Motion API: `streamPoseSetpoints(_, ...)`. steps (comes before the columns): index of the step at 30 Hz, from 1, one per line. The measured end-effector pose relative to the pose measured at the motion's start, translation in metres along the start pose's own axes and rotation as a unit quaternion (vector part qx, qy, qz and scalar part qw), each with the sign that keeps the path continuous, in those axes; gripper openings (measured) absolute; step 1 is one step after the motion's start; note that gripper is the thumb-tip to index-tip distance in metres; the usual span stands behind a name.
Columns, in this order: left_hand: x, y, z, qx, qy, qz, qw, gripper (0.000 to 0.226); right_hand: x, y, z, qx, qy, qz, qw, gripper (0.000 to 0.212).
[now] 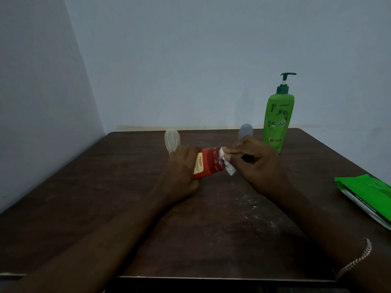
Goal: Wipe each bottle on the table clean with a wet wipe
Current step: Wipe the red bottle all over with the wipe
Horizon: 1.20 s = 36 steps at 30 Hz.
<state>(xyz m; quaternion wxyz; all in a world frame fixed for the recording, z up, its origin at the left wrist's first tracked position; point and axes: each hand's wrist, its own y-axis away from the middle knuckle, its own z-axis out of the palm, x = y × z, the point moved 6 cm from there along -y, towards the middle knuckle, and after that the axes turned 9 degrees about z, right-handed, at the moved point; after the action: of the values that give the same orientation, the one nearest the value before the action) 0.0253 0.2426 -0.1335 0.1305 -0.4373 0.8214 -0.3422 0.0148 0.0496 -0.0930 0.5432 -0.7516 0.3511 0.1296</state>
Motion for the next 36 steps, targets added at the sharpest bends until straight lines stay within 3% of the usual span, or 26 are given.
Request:
streamPoseSetpoints(5, -0.006, 0.001, -0.004, 0.016, 0.005, -0.025, 1.000, 0.072, -0.009, 0.006, 0.006, -0.053, 0.033, -0.057, 0.996, 0.018)
streamPoseSetpoints(9, -0.002, 0.000, 0.002, -0.001, -0.017, 0.010, 1.000, 0.072, -0.005, 0.002, 0.000, -0.036, 0.016, -0.054, 0.998, 0.015)
streamPoseSetpoints(14, -0.008, 0.000, 0.000, 0.019, -0.013, -0.002, 1.000, 0.071, -0.009, 0.004, 0.007, -0.067, -0.003, -0.056, 0.996, 0.015)
streamPoseSetpoints(20, 0.001, -0.002, 0.010, -0.059, -0.041, 0.062, 0.995, 0.073, 0.004, -0.003, 0.002, -0.036, -0.026, 0.028, 0.999, 0.008)
streamPoseSetpoints(26, -0.002, -0.001, 0.005, -0.018, -0.030, 0.025, 0.999, 0.071, 0.004, 0.000, 0.009, -0.079, -0.017, 0.016, 0.997, 0.009)
streamPoseSetpoints(29, 0.001, -0.001, 0.007, -0.040, -0.032, 0.051, 0.997, 0.071, 0.002, -0.001, 0.010, -0.083, -0.028, 0.009, 0.996, 0.010)
streamPoseSetpoints(33, 0.005, -0.001, 0.010, -0.057, -0.027, 0.074, 0.995, 0.071, 0.009, -0.005, 0.003, -0.050, -0.065, 0.051, 0.995, 0.008)
streamPoseSetpoints(36, 0.001, -0.001, 0.006, -0.023, -0.002, 0.038, 0.999, 0.070, 0.010, -0.001, 0.005, -0.084, -0.076, 0.064, 0.991, 0.007)
